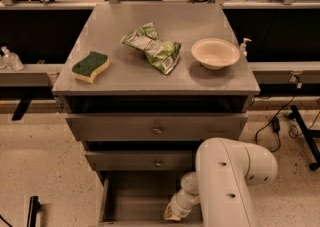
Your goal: Open bottom drawer
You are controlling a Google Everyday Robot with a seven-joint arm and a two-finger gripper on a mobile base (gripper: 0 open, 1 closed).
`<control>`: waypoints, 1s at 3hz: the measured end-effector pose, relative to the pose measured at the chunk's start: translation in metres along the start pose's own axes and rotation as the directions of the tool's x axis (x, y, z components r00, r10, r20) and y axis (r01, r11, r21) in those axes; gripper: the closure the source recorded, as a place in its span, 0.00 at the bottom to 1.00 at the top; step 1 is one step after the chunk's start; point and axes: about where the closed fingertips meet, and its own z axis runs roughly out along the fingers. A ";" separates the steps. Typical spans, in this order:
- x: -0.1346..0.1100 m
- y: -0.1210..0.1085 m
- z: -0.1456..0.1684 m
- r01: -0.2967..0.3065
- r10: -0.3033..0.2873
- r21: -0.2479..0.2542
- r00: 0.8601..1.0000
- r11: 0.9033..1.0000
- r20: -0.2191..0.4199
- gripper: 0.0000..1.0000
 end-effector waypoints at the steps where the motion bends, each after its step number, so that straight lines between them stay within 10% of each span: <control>1: 0.000 0.000 0.000 0.000 0.000 0.000 1.000 1.000 0.000 1.00; 3: 0.000 0.000 0.000 0.000 0.000 0.000 1.000 1.000 0.000 1.00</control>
Offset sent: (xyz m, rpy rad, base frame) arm 0.0130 -0.0147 0.0086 -0.0194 -0.0536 0.0204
